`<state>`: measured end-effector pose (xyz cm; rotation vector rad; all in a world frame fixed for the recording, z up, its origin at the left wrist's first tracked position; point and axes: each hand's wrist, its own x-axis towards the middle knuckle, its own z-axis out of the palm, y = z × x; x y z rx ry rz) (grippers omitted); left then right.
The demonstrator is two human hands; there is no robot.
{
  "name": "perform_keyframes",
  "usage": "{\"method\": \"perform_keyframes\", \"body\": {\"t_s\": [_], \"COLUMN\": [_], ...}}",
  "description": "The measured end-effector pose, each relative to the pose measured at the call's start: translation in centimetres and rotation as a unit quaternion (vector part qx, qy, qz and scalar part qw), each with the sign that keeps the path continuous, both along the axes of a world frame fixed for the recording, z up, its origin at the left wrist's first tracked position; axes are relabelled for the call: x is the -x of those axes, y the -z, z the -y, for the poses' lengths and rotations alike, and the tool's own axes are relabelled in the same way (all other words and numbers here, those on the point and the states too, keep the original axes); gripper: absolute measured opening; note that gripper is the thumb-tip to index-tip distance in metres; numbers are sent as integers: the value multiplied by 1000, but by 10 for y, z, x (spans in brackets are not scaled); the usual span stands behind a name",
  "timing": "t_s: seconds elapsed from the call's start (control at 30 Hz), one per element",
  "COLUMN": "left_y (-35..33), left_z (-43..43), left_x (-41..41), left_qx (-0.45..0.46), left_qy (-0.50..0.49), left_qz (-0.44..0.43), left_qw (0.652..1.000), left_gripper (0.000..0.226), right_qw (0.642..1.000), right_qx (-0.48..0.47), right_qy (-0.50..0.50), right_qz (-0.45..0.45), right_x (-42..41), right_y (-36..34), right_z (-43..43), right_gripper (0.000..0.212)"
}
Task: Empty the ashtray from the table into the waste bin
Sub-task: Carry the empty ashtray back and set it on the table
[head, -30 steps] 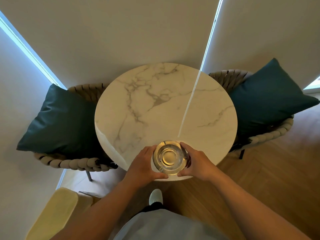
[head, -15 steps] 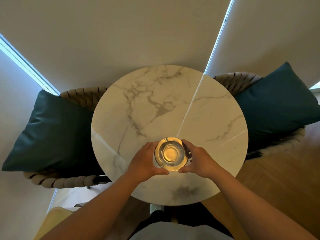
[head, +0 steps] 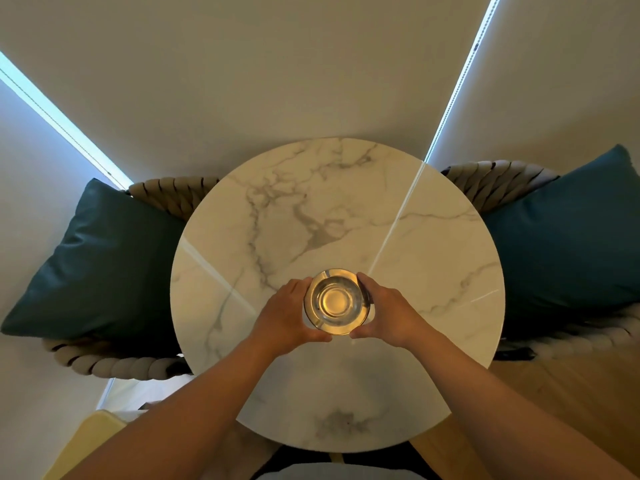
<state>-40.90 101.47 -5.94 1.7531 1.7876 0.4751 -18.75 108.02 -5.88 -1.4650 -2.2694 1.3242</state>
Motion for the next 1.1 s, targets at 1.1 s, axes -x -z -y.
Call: {"method": "perform_keyframes", "body": {"t_s": [1.1], "left_y": [90], "left_z": [-110], "left_x": [17], "left_qx": [47], "left_qy": [40], "left_qz": [-116], "left_qw": [991], "left_gripper": [103], "right_qw": [980], "right_qx": [-90], "right_qy": [-1], "right_qz": [178], "right_x": [35], "right_y": [77], "right_z": [-81], "right_gripper": [112]}}
